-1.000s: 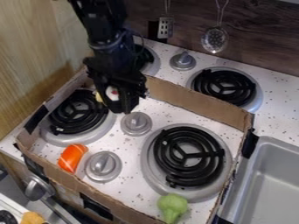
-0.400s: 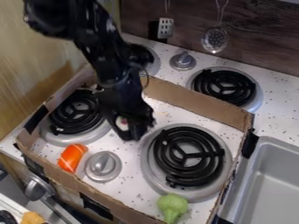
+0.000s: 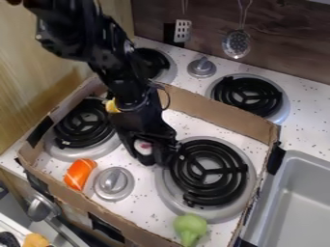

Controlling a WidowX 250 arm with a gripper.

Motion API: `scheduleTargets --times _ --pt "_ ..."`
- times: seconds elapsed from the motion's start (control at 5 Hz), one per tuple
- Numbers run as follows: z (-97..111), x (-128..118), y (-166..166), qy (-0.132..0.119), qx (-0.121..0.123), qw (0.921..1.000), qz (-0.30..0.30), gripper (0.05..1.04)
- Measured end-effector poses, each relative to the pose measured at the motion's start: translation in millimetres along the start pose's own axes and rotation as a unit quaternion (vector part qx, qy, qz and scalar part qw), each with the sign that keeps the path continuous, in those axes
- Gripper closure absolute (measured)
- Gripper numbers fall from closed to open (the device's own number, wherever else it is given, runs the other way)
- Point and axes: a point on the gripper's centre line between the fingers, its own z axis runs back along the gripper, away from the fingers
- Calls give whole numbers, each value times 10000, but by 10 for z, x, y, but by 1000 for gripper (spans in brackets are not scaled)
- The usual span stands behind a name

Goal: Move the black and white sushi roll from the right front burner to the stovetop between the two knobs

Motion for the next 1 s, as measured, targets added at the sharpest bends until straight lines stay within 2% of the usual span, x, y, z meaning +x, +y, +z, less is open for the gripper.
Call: scheduleTargets --times 0.2,0.4,0.6,0.8,1.0 --pt "-6 60 -19 -153 150 9998 65 89" --pt "-6 43 -44 -58 307 9994 148 88" --pt "182 51 -99 81 471 9988 147 87" --pt "353 50 -131 213 535 9981 209 87" --pt "481 25 -229 222 557 9980 206 87"
